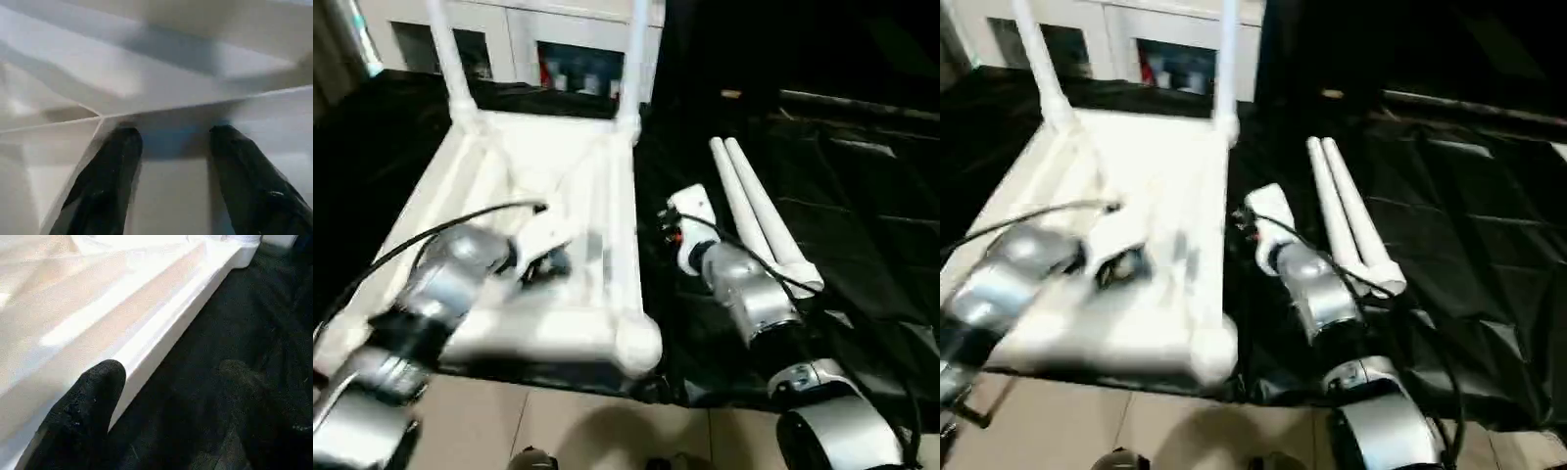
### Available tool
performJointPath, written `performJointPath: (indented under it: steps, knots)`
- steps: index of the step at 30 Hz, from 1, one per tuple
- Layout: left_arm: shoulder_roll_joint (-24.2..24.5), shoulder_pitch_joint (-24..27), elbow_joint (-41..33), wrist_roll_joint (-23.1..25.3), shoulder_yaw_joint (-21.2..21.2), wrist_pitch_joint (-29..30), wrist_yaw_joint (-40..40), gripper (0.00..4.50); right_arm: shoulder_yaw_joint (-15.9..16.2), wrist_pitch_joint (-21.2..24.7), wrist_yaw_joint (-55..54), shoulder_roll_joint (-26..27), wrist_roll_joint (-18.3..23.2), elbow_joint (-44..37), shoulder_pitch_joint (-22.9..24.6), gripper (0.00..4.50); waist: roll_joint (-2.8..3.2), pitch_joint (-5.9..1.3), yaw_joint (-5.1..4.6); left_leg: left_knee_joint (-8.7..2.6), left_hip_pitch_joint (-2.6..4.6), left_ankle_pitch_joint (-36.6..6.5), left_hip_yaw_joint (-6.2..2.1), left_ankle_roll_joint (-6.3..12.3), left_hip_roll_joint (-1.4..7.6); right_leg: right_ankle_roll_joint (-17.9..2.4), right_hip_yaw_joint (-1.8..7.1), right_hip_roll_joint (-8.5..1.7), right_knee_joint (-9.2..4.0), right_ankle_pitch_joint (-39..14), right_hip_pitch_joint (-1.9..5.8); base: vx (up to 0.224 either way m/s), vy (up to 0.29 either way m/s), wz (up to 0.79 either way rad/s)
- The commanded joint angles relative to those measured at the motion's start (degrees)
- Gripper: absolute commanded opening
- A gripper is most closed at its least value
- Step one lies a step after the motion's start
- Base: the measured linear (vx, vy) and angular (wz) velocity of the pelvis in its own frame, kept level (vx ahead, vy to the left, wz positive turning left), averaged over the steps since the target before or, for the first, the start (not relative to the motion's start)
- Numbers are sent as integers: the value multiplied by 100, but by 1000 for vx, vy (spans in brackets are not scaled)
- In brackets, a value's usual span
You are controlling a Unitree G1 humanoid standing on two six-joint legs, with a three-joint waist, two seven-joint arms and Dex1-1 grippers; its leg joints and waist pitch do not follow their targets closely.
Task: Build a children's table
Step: Rotate table base
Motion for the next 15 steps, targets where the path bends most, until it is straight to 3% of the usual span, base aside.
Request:
performJointPath:
  steps: [1, 3, 4, 8, 11, 14, 15]
  knots:
    - [-114, -307, 691, 215, 73, -384, 954, 268, -177, -34, -4, -177, 26, -82, 33, 355, 155, -433, 21, -404, 81, -1696, -33, -242, 59, -616, 259, -328, -553, -2287, 274, 0, 0, 0]
    - [-192, -449, 952, 256, 128, -567, 1348, 268, -203, -47, -27, -216, 24, -78, 22, 355, 159, -426, 16, -396, 70, -1645, -21, -203, 49, -614, 254, -299, -566, -2211, 250, 0, 0, 0]
    - [-292, -684, 1288, 387, 230, -912, 2178, 268, -243, -46, -58, -268, 44, -96, 2, 355, 154, -445, 19, -400, 42, -1555, -36, -204, 63, -646, 249, -312, -530, -2060, 282, 0, 0, 0]
    - [-370, -936, 1734, 510, 293, -1462, 2829, 268, -253, 26, -51, -298, 50, -243, 45, 355, 148, -490, 22, -375, 1, -1189, -43, -133, 66, -805, 240, -304, -452, -1305, 325, 0, 0, 0]
    - [-363, -830, 1289, 207, 530, -1800, 2506, 268, -180, 101, 164, -409, 74, -603, 169, 355, 135, -496, 42, -349, -1, -850, -24, -60, 72, -1067, 250, -311, -374, -590, 345, 0, 0, 0]
    - [-384, -633, 804, -176, 726, -1601, 1969, 268, -128, 154, 481, -512, 159, -834, 249, 355, 145, -520, 55, -328, -1, -536, -11, 28, 82, -1304, 249, -307, -284, 75, 374, 0, 0, 0]
    - [-366, -374, 177, -620, 848, -1208, 1283, 268, -115, 346, 951, -630, 407, -1161, 344, 355, 124, -516, 65, -325, 1, -460, -3, 85, 82, -1425, 249, -311, -254, 310, 398, 0, 0, 0]
